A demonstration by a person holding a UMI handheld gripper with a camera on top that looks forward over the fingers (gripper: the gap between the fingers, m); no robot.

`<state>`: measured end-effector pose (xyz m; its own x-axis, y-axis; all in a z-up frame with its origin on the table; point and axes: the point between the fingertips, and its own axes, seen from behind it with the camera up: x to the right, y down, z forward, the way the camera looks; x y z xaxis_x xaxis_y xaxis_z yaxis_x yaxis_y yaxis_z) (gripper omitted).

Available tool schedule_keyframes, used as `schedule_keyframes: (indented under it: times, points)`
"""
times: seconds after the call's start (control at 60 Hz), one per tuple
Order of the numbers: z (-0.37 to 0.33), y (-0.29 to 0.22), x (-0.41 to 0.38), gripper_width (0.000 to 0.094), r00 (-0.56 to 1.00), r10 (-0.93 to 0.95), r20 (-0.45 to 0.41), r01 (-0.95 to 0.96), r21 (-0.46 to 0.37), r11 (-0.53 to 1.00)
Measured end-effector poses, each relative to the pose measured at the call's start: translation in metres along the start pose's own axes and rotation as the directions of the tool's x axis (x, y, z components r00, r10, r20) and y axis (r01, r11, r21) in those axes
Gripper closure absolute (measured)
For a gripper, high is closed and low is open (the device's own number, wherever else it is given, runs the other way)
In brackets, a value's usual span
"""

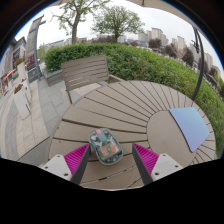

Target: Arrange mouse

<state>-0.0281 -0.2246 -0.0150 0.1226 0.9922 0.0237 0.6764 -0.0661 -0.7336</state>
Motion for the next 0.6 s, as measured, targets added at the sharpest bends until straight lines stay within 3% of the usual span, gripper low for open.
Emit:
schedule_keyframes:
  times: [0.283, 0.45, 0.483, 0.533, 0.6]
  points:
    - [0.021, -0.021, 0.016, 0.0075, 0.999, -0.002, -0.04, 0.003, 0.018, 1.0]
    - [0.021, -0.019, 0.015, 0.0143, 1.0, -0.012, -0.025, 0.012, 0.012, 1.0]
    - [0.022, -0.019, 0.013, 0.0205, 1.0, -0.005, -0.016, 0.006, 0.009, 1.0]
    - [0.022, -0.018, 0.006, 0.0516, 1.0, 0.001, 0.019, -0.001, 0.0, 1.0]
    - [0.018, -0.022, 0.022, 0.0559, 0.999, -0.017, -0.035, 0.017, 0.0, 1.0]
